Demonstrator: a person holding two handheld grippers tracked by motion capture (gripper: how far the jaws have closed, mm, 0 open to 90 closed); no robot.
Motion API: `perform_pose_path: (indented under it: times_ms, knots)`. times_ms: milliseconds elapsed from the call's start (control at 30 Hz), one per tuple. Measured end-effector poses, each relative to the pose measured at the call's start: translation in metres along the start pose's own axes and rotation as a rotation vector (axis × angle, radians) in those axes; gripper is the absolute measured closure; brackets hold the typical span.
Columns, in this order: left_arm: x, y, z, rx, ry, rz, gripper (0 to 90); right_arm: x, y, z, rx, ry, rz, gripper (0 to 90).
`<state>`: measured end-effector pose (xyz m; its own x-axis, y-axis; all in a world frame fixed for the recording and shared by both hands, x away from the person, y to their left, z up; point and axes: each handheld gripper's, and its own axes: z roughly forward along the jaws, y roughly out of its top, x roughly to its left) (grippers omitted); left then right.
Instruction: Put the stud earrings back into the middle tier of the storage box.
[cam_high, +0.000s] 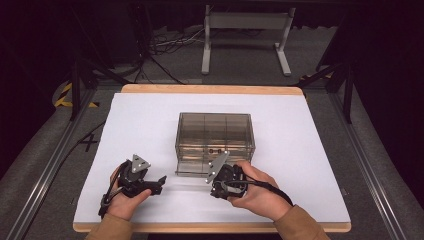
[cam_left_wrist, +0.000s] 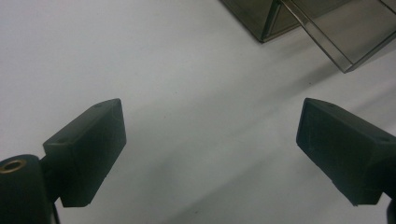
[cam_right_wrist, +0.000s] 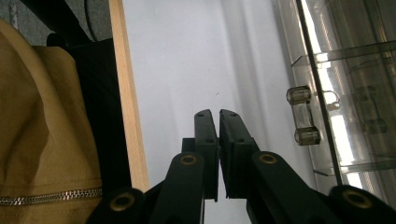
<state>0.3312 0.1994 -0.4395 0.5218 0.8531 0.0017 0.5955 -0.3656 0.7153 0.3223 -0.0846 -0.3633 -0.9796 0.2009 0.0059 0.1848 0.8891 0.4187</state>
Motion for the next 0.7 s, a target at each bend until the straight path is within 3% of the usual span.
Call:
perform_pose_path:
  times_ms: [700]
  knots:
    - [0.000, 0.000, 0.000, -0.001, 0.001, -0.004, 9.2, -0.004, 0.005, -0.013, -0.057, -0.027, 0.013, 86.7]
